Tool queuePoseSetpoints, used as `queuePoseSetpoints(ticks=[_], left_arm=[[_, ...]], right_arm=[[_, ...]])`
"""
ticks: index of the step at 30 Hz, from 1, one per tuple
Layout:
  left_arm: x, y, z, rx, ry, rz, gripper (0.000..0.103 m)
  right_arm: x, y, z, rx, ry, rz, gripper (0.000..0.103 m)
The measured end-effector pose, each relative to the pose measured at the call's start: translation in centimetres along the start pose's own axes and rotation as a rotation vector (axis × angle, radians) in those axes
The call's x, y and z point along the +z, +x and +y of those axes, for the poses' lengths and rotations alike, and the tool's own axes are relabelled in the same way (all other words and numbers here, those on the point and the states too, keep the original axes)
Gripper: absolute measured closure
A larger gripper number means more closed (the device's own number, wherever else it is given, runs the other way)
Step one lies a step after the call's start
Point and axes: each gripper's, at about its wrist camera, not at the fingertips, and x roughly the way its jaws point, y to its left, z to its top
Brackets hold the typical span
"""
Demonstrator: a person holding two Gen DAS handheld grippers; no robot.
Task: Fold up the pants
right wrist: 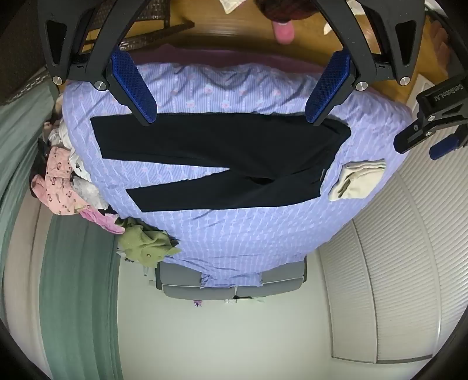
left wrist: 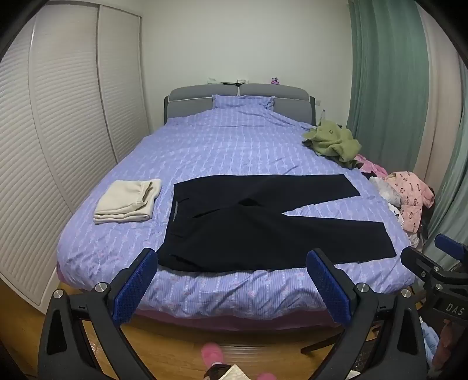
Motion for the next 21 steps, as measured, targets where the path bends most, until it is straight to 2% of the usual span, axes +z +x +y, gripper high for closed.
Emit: queuePoseSetpoints(ticks=[4,6,13,21], left_arm=[[0.2,0.3,-0.4,0.013,0.003,0.007,0.0],[0.1,0.1,0.6,-0.025,-0.017,-0.003,0.0],[0.2,-0.7,-0.2,-0.004,0.012,-0.049,0.0],[0.2,-0.8,-0.6,0.003,0.021,-0.051,0.0]], right_arm=[[0.1,0.0,0.0,0.002,-0.001,-0.003,0.0],[0.1,0.0,0.0,0.004,-0.001,-0.004,0.0],[0.8,-0.3,-1.0,0.01,-0.004,-0.015,0.0],[0.6,-0.5,-0.6,0.006,-0.007,-0.024,0.0]])
